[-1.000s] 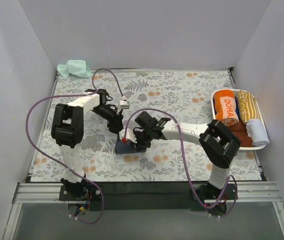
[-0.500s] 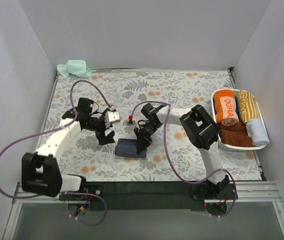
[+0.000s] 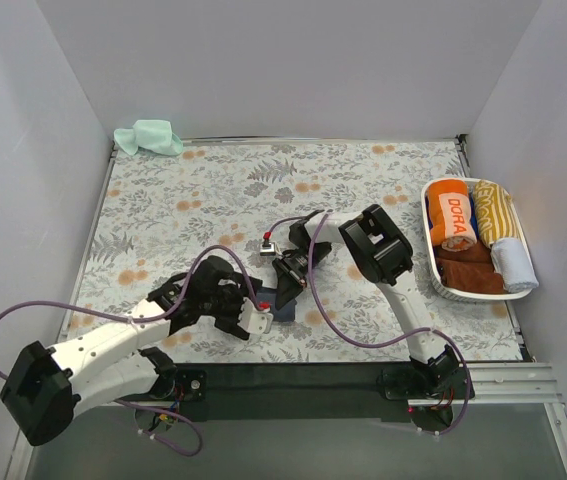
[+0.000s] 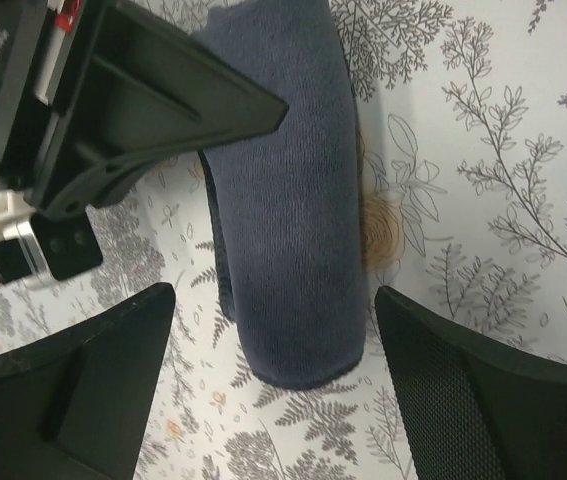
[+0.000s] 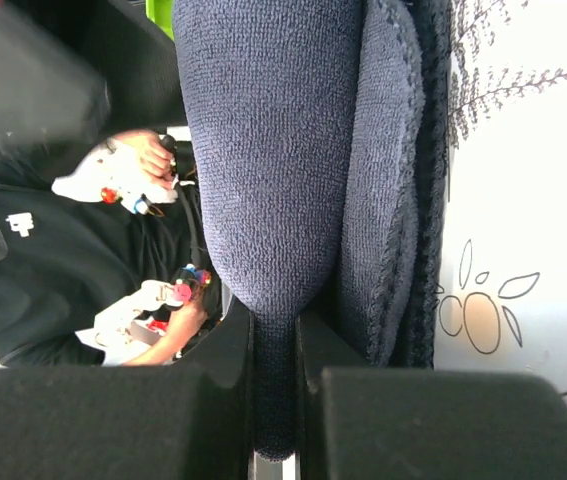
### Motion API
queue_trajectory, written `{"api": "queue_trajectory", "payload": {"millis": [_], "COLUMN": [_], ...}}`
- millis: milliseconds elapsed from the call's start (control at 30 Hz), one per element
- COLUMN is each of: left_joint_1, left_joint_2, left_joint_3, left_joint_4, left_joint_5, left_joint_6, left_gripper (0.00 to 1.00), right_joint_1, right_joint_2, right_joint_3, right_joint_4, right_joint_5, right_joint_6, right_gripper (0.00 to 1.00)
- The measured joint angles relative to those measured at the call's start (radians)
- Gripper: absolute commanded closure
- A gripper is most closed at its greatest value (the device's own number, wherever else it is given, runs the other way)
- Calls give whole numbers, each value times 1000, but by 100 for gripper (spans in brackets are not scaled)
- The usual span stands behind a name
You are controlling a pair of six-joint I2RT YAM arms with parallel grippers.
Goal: Roll the towels
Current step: Roll the towel
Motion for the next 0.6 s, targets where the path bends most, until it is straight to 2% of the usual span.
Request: {"api": "queue_trajectory", "payload": {"millis": [133,233,333,367,433,467,533,567,600], "left_joint_1": [-80,-101,-102,-102,-102,-102,-102,-102,-102], "left_joint_2": [61,142,223,236,250,251,254,260,267], "left_joint_3": [-26,-41,-52,-50,-45,-39,-16,-3,10], "left_joint_4": [113,175,225,243,242,234,199,177,156], "left_joint_5": [-57,-80,-108,-111,-112,-110,-96,-86,-76], "left_joint_6": [19,22,23,21,19,20,11,6,0], "left_gripper": [29,35,53,65,72,78,82,83,89], "right_joint_1": [-4,-6,-8,-8,-9,-9,-14,-22,-34], "right_joint_2": [6,6,6,6,6,6,3,-1,-8], "right_joint_3": [8,10,10,10,10,10,10,9,10], "right_joint_4": [-16,-18,-18,-19,-18,-18,-20,-24,-47], "right_joint_5": [-3,-3,-1,-1,3,5,21,35,42], "right_joint_6": [-3,-6,-6,-6,-5,-4,10,22,45], "right_gripper": [99,99,99,95,85,72,60,49,48]}}
